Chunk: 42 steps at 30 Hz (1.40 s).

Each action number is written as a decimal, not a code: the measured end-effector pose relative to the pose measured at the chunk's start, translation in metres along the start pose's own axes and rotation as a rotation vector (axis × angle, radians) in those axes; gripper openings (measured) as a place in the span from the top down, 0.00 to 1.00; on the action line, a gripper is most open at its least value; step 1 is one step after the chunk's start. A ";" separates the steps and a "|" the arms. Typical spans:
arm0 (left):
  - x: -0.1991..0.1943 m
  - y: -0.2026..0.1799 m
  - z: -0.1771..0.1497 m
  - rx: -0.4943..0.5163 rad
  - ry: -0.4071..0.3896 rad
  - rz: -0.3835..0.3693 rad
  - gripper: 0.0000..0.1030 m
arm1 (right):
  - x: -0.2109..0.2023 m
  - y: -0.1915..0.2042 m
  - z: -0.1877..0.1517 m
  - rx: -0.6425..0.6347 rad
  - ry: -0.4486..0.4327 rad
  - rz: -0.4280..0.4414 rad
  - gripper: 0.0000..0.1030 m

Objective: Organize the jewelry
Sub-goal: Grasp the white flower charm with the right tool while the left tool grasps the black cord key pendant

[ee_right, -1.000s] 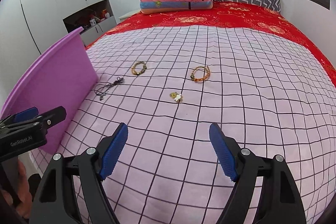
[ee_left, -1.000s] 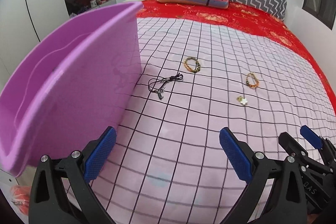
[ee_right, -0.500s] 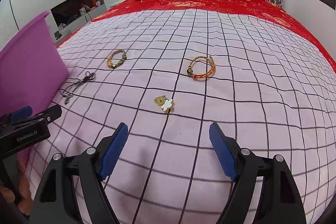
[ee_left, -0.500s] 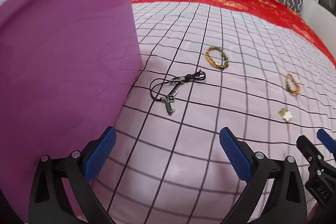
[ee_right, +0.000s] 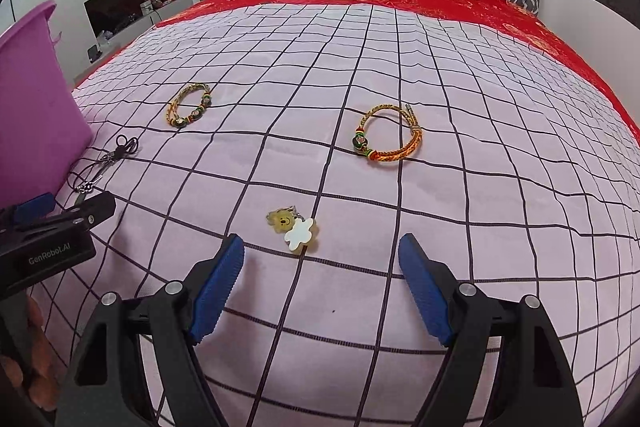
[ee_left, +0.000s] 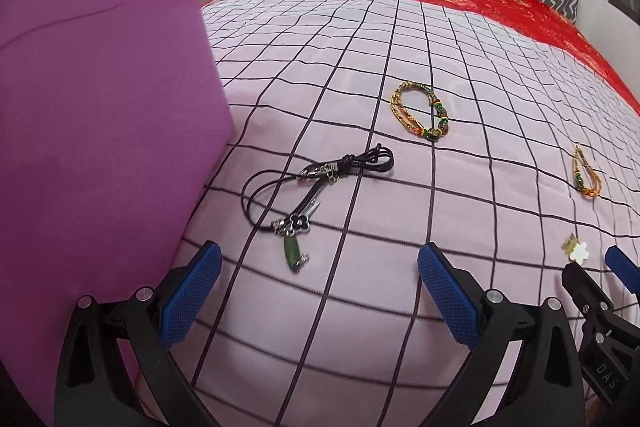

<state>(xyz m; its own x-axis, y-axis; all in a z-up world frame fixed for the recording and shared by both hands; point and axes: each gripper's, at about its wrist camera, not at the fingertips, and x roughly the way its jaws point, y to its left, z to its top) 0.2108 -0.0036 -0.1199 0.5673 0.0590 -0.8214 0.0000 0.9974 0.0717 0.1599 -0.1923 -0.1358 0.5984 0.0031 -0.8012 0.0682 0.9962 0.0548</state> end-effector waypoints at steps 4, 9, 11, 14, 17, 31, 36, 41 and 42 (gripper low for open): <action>0.008 -0.002 0.003 0.007 0.002 0.006 0.06 | 0.007 0.000 0.002 -0.003 0.009 0.000 0.26; 0.017 -0.004 0.008 0.004 0.003 0.006 0.06 | 0.012 0.001 0.003 -0.009 0.010 -0.009 0.27; 0.019 -0.005 0.011 0.004 0.004 0.005 0.06 | 0.013 0.000 0.004 -0.009 0.011 -0.015 0.27; 0.022 -0.006 0.013 0.008 0.006 0.006 0.06 | 0.015 0.002 0.006 -0.012 0.016 -0.023 0.27; 0.026 -0.007 0.017 0.010 0.007 0.005 0.05 | 0.017 0.004 0.007 -0.022 0.021 -0.032 0.27; 0.032 -0.006 0.021 -0.014 0.014 -0.038 0.13 | 0.021 0.013 0.007 -0.082 0.021 -0.029 0.49; 0.023 -0.019 0.018 0.045 -0.018 -0.103 0.65 | 0.019 0.016 0.007 -0.093 0.020 -0.020 0.74; 0.016 -0.024 0.014 0.049 0.011 -0.154 0.96 | 0.015 0.012 0.005 -0.074 0.021 0.002 0.84; 0.013 -0.023 0.013 0.039 0.020 -0.167 0.96 | 0.013 0.011 0.004 -0.071 0.022 0.006 0.84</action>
<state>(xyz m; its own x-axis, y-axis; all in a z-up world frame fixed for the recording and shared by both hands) 0.2288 -0.0263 -0.1252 0.5398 -0.1065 -0.8350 0.1253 0.9911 -0.0454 0.1717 -0.1816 -0.1433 0.5809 0.0104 -0.8139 0.0076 0.9998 0.0181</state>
